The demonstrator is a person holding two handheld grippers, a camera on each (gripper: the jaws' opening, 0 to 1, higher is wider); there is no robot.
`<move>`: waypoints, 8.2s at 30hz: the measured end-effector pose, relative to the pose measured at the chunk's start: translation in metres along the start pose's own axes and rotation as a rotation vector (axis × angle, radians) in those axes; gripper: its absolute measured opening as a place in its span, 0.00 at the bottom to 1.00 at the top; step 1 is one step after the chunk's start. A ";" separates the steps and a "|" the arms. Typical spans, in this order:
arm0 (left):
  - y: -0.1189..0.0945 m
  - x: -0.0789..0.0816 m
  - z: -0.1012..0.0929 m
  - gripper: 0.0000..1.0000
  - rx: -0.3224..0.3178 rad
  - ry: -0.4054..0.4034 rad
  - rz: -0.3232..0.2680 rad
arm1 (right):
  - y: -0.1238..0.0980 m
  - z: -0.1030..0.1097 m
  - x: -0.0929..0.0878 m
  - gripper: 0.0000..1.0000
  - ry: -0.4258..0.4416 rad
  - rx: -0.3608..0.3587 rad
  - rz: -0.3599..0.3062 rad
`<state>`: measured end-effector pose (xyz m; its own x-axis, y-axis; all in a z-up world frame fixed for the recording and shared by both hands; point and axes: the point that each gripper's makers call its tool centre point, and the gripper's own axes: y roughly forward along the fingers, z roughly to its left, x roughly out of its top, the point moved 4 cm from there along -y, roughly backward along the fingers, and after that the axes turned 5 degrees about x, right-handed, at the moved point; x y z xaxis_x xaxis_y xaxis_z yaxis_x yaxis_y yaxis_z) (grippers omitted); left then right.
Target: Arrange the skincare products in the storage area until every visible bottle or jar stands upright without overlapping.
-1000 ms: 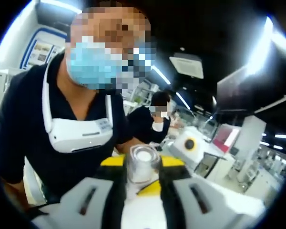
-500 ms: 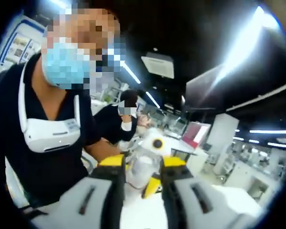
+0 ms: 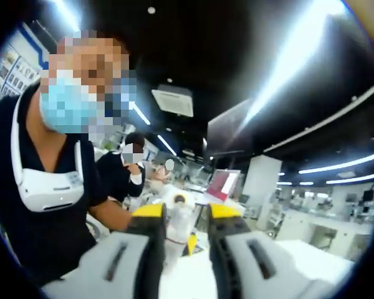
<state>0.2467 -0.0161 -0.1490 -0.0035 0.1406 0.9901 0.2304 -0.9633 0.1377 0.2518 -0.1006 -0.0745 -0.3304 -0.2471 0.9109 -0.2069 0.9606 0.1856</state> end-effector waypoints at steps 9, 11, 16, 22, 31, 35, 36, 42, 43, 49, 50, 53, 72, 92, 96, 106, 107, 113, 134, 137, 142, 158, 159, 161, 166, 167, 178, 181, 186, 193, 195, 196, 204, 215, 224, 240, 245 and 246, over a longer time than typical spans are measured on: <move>0.013 -0.008 0.011 0.21 0.028 -0.013 -0.016 | -0.022 0.002 -0.007 0.23 0.008 -0.061 0.021; 0.016 -0.009 0.012 0.21 0.036 -0.010 -0.017 | -0.029 -0.001 -0.010 0.23 0.021 -0.086 0.017; 0.025 -0.015 0.018 0.21 0.048 -0.022 -0.017 | -0.042 -0.004 -0.015 0.23 0.049 -0.124 0.008; 0.035 -0.022 0.024 0.21 0.073 -0.019 -0.020 | -0.053 -0.007 -0.024 0.23 0.069 -0.166 0.036; 0.059 -0.035 0.036 0.21 0.095 0.007 -0.020 | -0.074 -0.016 -0.037 0.24 0.111 -0.241 0.059; 0.070 -0.044 0.045 0.21 0.102 -0.001 -0.005 | -0.083 -0.022 -0.043 0.24 0.139 -0.278 0.040; 0.072 -0.046 0.045 0.21 0.102 -0.003 -0.005 | -0.085 -0.023 -0.045 0.25 0.152 -0.287 0.032; 0.081 -0.053 0.050 0.21 0.098 -0.010 -0.001 | -0.097 -0.028 -0.059 0.25 0.188 -0.317 0.055; 0.083 -0.054 0.051 0.21 0.097 -0.012 -0.001 | -0.098 -0.028 -0.059 0.25 0.190 -0.322 0.053; 0.094 -0.061 0.057 0.21 0.094 -0.005 0.012 | -0.109 -0.033 -0.066 0.24 0.207 -0.360 0.060; 0.096 -0.063 0.058 0.21 0.092 -0.004 0.013 | -0.110 -0.034 -0.067 0.24 0.212 -0.365 0.059; 0.102 -0.067 0.063 0.21 0.092 -0.003 0.017 | -0.115 -0.036 -0.072 0.24 0.223 -0.377 0.062; 0.122 -0.089 0.078 0.21 0.075 -0.022 0.025 | -0.131 -0.042 -0.089 0.19 0.266 -0.425 0.094; 0.130 -0.115 0.097 0.21 0.117 0.002 0.062 | -0.143 -0.050 -0.114 0.18 0.240 -0.483 0.197; 0.131 -0.118 0.100 0.22 0.128 0.001 0.065 | -0.144 -0.052 -0.117 0.18 0.237 -0.499 0.207; 0.133 -0.130 0.112 0.22 0.171 -0.004 0.088 | -0.149 -0.057 -0.131 0.18 0.244 -0.546 0.241; 0.134 -0.132 0.113 0.22 0.175 -0.006 0.089 | -0.149 -0.058 -0.133 0.18 0.248 -0.552 0.244; 0.134 -0.139 0.119 0.22 0.195 -0.007 0.103 | -0.152 -0.061 -0.141 0.18 0.252 -0.572 0.272; 0.133 -0.154 0.131 0.22 0.247 0.026 0.158 | -0.156 -0.065 -0.160 0.18 0.266 -0.613 0.321; 0.132 -0.155 0.131 0.22 0.253 0.029 0.167 | -0.156 -0.065 -0.162 0.18 0.266 -0.616 0.326; 0.132 -0.157 0.131 0.22 0.264 0.033 0.178 | -0.155 -0.066 -0.165 0.18 0.265 -0.621 0.331; 0.134 -0.158 0.126 0.23 0.268 0.030 0.196 | -0.153 -0.067 -0.167 0.18 0.273 -0.633 0.317; 0.135 -0.158 0.125 0.23 0.266 0.035 0.199 | -0.153 -0.067 -0.167 0.18 0.275 -0.633 0.315; 0.135 -0.159 0.123 0.23 0.266 0.041 0.206 | -0.153 -0.067 -0.167 0.18 0.275 -0.632 0.314; 0.134 -0.161 0.122 0.23 0.265 0.043 0.213 | -0.152 -0.066 -0.167 0.18 0.273 -0.629 0.316; 0.134 -0.161 0.122 0.23 0.265 0.042 0.213 | -0.152 -0.066 -0.167 0.18 0.273 -0.629 0.316; 0.134 -0.164 0.121 0.24 0.259 0.055 0.237 | -0.151 -0.065 -0.167 0.18 0.283 -0.622 0.310; 0.134 -0.164 0.120 0.24 0.256 0.059 0.240 | -0.150 -0.065 -0.167 0.18 0.286 -0.618 0.309; 0.134 -0.165 0.120 0.25 0.249 0.065 0.245 | -0.150 -0.065 -0.167 0.18 0.287 -0.615 0.309; 0.135 -0.166 0.121 0.25 0.249 0.079 0.256 | -0.149 -0.064 -0.167 0.19 0.289 -0.610 0.309; 0.135 -0.167 0.122 0.25 0.249 0.083 0.258 | -0.148 -0.064 -0.167 0.18 0.284 -0.610 0.311; 0.135 -0.167 0.123 0.25 0.250 0.084 0.260 | -0.148 -0.064 -0.167 0.18 0.283 -0.610 0.312; 0.137 -0.168 0.123 0.25 0.256 0.096 0.261 | -0.149 -0.065 -0.168 0.19 0.277 -0.614 0.313; 0.137 -0.168 0.122 0.25 0.252 0.099 0.266 | -0.147 -0.064 -0.169 0.23 0.283 -0.604 0.322; 0.137 -0.165 0.121 0.31 0.245 0.097 0.252 | -0.148 -0.065 -0.167 0.26 0.281 -0.612 0.316; 0.133 -0.161 0.121 0.44 0.251 0.071 0.224 | -0.158 -0.071 -0.142 0.40 0.250 -0.670 0.228; 0.129 -0.160 0.117 0.48 0.255 0.065 0.222 | -0.157 -0.071 -0.130 0.44 0.235 -0.670 0.187; 0.128 -0.160 0.117 0.50 0.262 0.061 0.223 | -0.157 -0.070 -0.129 0.44 0.234 -0.669 0.187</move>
<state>0.3907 -0.1347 -0.2936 0.0186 -0.0885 0.9959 0.4740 -0.8762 -0.0867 0.3919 -0.2105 -0.1956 -0.0843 -0.1097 0.9904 0.4649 0.8748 0.1365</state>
